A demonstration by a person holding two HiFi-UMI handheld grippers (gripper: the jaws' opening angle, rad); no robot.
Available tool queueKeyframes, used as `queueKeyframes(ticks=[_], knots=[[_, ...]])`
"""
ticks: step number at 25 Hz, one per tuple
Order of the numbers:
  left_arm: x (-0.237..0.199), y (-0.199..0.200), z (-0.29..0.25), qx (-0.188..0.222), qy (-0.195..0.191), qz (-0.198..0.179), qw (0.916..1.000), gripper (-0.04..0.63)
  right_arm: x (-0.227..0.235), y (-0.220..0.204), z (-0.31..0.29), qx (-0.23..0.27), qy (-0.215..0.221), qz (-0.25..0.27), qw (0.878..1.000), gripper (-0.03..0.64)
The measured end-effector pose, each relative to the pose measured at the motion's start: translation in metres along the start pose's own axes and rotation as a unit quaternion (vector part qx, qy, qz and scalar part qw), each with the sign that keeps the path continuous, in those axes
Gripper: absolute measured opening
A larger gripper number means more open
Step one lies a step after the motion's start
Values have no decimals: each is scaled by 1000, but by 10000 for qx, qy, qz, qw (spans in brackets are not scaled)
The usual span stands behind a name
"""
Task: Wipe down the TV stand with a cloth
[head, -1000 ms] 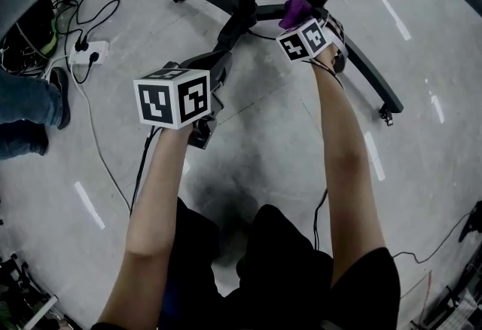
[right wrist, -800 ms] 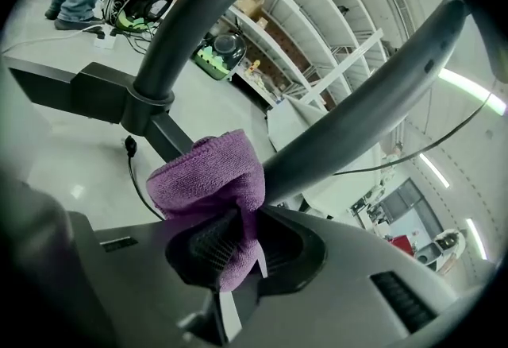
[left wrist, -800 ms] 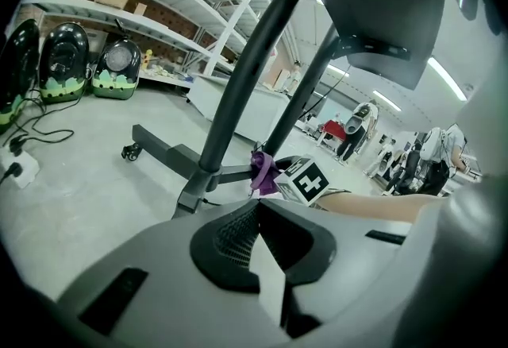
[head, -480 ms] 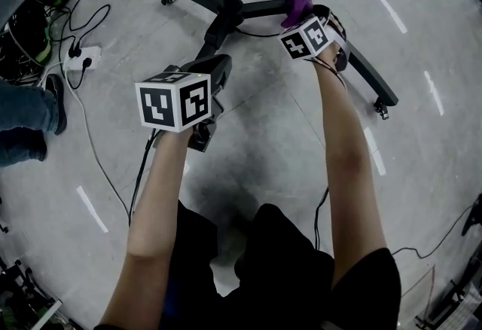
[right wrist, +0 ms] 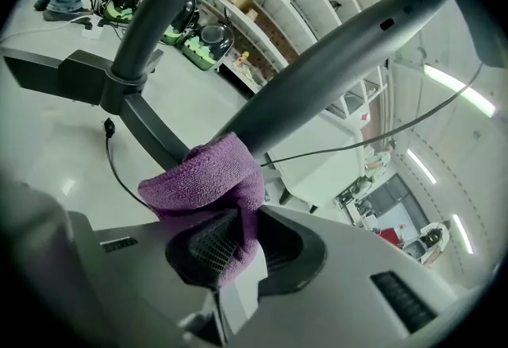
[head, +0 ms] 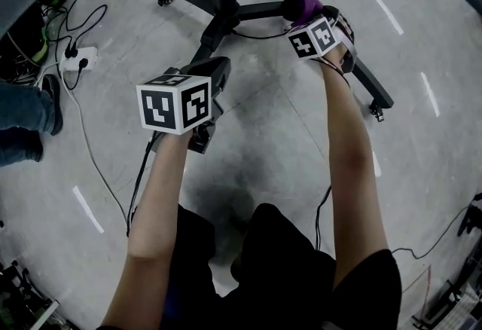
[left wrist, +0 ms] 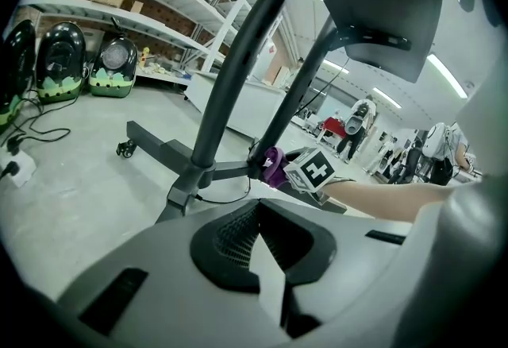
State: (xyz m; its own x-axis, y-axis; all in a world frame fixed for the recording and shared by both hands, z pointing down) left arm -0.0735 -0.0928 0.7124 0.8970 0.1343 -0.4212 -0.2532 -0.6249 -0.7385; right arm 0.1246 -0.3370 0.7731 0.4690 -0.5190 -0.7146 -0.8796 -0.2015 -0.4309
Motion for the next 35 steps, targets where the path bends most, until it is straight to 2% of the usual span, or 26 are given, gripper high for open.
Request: queueKeyframes(ticks=[5,19,25,29,35], knots=[[0,-4,-2,-64,34,-20,10000,8,-5,2,-4,-34,72,231,9997,77],[11,-12,-13,-210,-93,-161,9996,8,-2,-19,4,102,-87,66,9999,75],[18,-16,-18,-271,-192,-226,9992,8,2,-52,6,-226,-71,-153,9996,75],[25,-20,-24,-335,-316,-265,9986,8,-3,-67,12,-205,-122,109,9997,75],[37,-25,-34,-393,-449,-264,9979,8,4,-83,17,-282,-163,17,9995,75]])
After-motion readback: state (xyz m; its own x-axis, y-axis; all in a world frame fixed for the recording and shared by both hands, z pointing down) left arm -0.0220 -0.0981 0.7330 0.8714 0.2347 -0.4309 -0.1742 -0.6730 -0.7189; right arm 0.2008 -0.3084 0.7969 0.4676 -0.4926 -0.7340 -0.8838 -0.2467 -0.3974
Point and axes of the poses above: the fingertips, and each gripper's own axes: z backward along the fingers, x to its right, y out of its top, the point moved 7 cm from there along z, backward along the fingers, and after that the axes turned 2 degrees about y, right-handed, at the moved point
